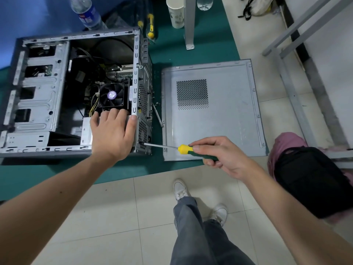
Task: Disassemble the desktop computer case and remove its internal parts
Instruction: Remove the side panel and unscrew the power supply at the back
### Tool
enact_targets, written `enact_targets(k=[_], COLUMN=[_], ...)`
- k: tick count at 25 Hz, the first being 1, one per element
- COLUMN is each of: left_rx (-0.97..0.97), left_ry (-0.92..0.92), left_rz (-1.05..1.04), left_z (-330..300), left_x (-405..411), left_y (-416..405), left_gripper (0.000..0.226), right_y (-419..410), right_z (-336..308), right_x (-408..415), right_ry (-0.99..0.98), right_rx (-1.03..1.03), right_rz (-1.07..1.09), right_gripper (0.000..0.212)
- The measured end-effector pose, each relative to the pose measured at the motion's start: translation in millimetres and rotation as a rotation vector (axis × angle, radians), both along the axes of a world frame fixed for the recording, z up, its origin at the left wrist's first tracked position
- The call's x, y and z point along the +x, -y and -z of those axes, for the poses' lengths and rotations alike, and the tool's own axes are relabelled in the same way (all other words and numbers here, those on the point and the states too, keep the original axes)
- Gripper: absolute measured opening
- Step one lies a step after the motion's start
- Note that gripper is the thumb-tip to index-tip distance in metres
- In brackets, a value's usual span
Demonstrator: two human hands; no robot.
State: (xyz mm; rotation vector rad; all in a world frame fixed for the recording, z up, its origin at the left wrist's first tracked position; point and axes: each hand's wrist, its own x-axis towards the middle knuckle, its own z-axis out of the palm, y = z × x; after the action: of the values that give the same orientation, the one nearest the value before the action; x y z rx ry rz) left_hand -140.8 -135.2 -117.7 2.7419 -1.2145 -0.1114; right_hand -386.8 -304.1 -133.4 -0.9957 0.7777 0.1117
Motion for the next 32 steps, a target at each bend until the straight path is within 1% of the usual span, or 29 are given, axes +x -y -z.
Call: enact_targets(k=[3,5,7,9,10,11,12,13,14,15,17,18,19,20,21,22,24,25,26,28,29,30,32], left_rx=[0.009,0.015,0.018,0.025,0.030,0.034,0.034,0.035,0.034,0.033,0.033,0.034,0.035,0.034,0.032,0.031,0.031,0.030,0.031,0.030,0.029,0.030,0.035], left_ry=[-0.002,-0.003,-0.007,-0.009,-0.009,-0.013,-0.017,-0.020,-0.020,-0.020,-0.018,-0.016,-0.015,-0.014,-0.012,-0.009,-0.016,-0.016,-0.013,-0.008,-0.008,-0.008,-0.007], left_rz=[-0.002,0.002,-0.003,-0.009,-0.011,-0.010,-0.010,-0.010,-0.011,-0.010,-0.006,-0.007,-0.010,-0.012,-0.011,-0.009,-0.008,-0.007,-0.007,-0.004,-0.003,-0.005,-0.004], left_z=[0,0,-1,-2,-2,-3,-3,-3,-3,-3,-3,-3,-3,-3,-2,-2,-3,-3,-3,-2,-2,-1,-1], left_x=[0,0,0,-1,-1,-1,-2,-1,-1,-1,-2,-2,-2,-2,-2,-1,0,0,0,0,0,0,0], left_y=[0,0,0,0,1,1,1,2,1,1,1,1,1,1,1,1,0,1,0,0,0,0,-1], left_gripper=[0.040,0.041,0.042,0.044,0.044,0.044,0.044,0.044,0.044,0.044,0.043,0.043,0.043,0.044,0.044,0.044,0.043,0.043,0.042,0.042,0.041,0.041,0.043], right_y=[26,39,45,46,44,42,40,38,35,32,24,20,17,13,12,11,9,9,8,5,2,0,0], right_z=[-14,-20,-24,-26,-26,-26,-24,-23,-22,-20,-20,-19,-18,-16,-15,-17,-19,-18,-15,-11,-9,-9,-12], right_x=[17,27,35,34,32,30,28,26,25,23,18,16,14,12,11,12,18,20,21,21,19,18,15], right_ry=[0.009,0.010,-0.094,-0.266,-0.310,-0.308,-0.267,-0.200,-0.113,-0.032,0.104,0.155,0.185,0.176,0.118,0.015,-0.205,-0.271,-0.303,-0.311,-0.295,-0.258,-0.139], right_rx=[-0.095,-0.134,-0.074,-0.007,0.005,-0.028,-0.120,-0.263,-0.403,-0.517,-0.602,-0.657,-0.740,-0.779,-0.744,-0.582,-0.069,0.130,0.247,0.314,0.307,0.284,0.192], right_rz=[-0.124,-0.180,-0.254,-0.427,-0.489,-0.509,-0.500,-0.468,-0.414,-0.344,-0.193,-0.164,-0.160,-0.154,-0.130,-0.073,0.106,0.214,0.309,0.396,0.387,0.365,0.350], right_gripper=[0.011,0.025,0.035,0.043,0.048,0.051,0.052,0.052,0.050,0.042,0.017,0.010,0.012,0.018,0.022,0.026,0.038,0.039,0.034,0.014,0.011,0.013,0.028])
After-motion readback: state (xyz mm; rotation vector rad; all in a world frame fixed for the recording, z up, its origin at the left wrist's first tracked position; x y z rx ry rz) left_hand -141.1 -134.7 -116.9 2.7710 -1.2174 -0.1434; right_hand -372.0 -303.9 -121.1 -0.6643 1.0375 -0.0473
